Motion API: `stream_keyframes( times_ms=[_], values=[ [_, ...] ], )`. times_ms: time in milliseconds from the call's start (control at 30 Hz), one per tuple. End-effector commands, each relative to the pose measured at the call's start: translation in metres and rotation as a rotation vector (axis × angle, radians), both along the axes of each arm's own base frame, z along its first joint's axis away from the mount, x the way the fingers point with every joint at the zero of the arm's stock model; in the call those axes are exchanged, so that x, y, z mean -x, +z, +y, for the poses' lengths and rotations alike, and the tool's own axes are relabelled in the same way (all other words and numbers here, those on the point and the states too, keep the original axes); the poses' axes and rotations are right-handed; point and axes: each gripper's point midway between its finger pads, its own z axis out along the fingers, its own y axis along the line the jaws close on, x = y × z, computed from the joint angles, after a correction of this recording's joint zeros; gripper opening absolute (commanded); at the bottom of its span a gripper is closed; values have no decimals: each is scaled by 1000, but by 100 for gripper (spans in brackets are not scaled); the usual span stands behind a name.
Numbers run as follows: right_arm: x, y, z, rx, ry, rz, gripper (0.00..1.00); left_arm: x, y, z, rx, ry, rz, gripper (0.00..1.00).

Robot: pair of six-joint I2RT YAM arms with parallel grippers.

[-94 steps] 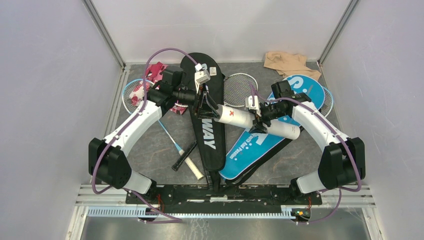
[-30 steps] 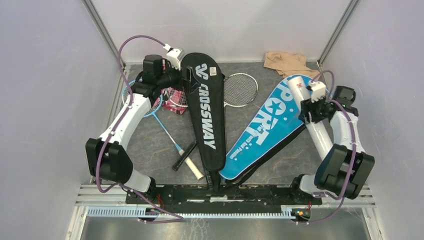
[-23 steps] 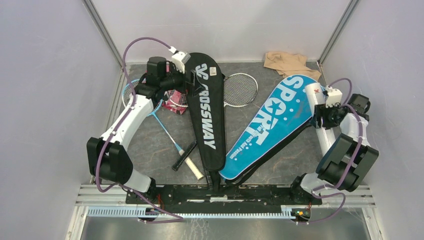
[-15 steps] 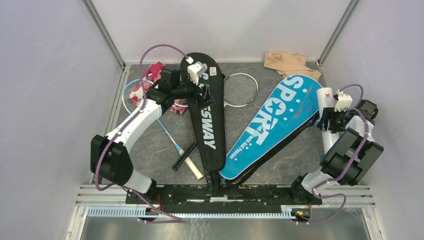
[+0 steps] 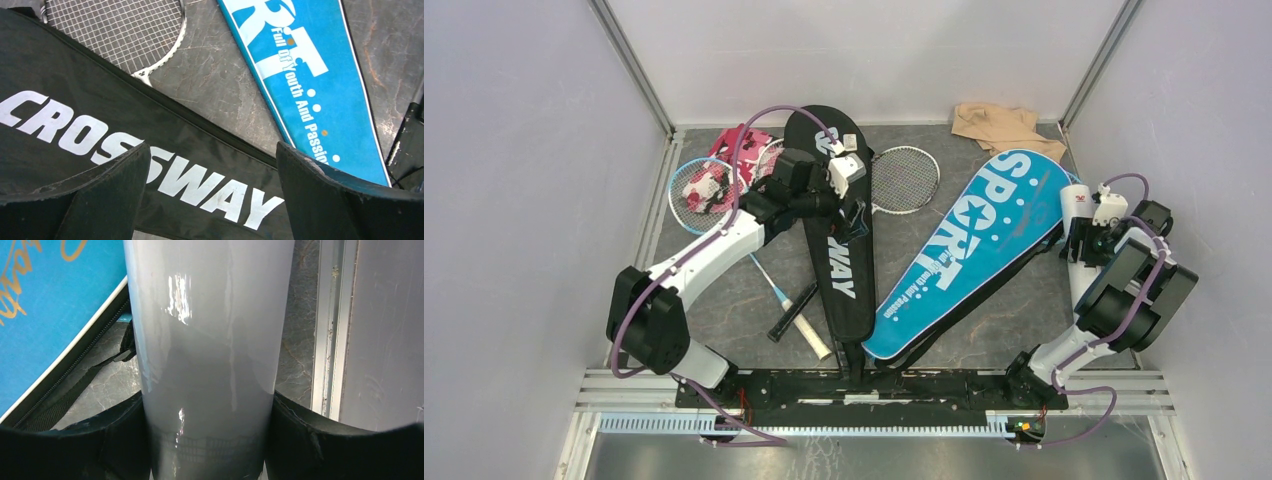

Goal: Pack up the badminton gear
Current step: Place the shuttle tube at the center of the board.

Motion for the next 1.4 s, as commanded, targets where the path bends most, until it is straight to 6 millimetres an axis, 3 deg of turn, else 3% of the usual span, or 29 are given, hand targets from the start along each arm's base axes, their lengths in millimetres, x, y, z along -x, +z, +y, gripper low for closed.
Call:
stream_keyframes(
  times_ms=[0, 100, 300, 667, 867, 1100, 1167, 1267, 1367],
  values=[
    [-24, 13, -11, 14, -11, -92, 56, -7, 16, 9, -14, 17, -105, 100],
    [-24, 17, -14, 36, -11, -98, 68, -9, 16, 12, -24, 29, -117, 100],
    [-20, 21, -18, 68, -22, -94, 75, -10, 18, 15, -31, 42, -135, 100],
    [-20, 25, 19, -239, -186, -182, 62, -7, 24, 15, -16, 40, -145, 100],
    [3, 13, 37, -310, -290, -182, 63, -5, 29, 14, -4, 34, -149, 100],
    [36, 4, 43, -288, -414, -193, 78, -5, 31, 14, 1, 33, -152, 100],
    [39, 5, 43, -296, -423, -194, 82, -5, 31, 14, 1, 33, -154, 100],
    [37, 10, 41, -297, -418, -191, 98, -5, 31, 14, 0, 34, -155, 100],
    [34, 19, 34, -267, -401, -197, 98, -5, 31, 15, -1, 34, -156, 100]
  ],
)
